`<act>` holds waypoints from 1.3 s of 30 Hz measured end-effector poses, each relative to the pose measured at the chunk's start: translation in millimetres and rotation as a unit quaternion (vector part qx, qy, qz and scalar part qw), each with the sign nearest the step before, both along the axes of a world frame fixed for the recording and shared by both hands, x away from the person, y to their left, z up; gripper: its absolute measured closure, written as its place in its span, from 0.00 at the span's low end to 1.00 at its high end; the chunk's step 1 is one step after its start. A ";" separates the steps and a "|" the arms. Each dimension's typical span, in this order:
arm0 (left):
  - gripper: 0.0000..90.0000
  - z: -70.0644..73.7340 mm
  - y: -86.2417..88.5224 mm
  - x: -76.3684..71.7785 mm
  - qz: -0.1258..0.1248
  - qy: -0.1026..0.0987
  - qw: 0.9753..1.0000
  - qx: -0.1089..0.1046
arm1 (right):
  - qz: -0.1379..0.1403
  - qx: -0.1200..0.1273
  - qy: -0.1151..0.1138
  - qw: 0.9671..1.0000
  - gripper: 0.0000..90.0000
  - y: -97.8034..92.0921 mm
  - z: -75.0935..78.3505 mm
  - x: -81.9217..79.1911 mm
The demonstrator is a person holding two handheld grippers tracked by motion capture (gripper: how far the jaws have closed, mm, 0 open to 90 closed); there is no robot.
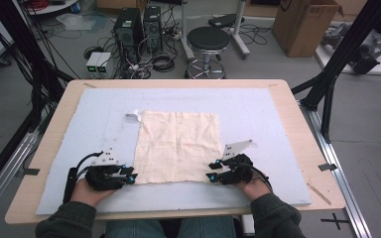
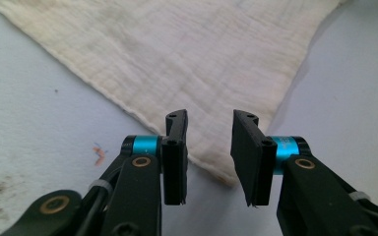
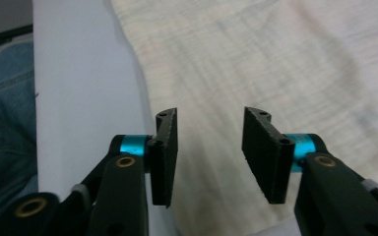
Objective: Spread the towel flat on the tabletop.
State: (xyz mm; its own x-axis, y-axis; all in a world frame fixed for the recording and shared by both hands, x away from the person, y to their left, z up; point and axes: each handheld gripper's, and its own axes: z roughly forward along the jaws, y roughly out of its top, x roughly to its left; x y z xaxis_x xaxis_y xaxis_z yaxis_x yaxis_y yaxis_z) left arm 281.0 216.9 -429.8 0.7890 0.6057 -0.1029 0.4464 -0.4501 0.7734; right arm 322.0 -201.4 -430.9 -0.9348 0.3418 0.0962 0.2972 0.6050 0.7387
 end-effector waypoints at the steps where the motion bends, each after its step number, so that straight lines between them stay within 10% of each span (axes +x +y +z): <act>1: 0.73 1.1 1.3 0.0 0.004 -0.004 1.000 -0.002 | -0.006 0.006 -0.001 1.000 0.63 -0.5 0.5 1.2; 25: 0.49 12.6 11.0 1.8 0.052 -0.037 0.997 -0.034 | -0.093 0.053 -0.030 0.994 0.26 -14.1 10.8 12.0; 39: 0.36 15.2 10.6 2.0 0.069 -0.053 0.996 -0.036 | -0.135 0.071 -0.040 0.987 0.22 -23.1 13.7 14.3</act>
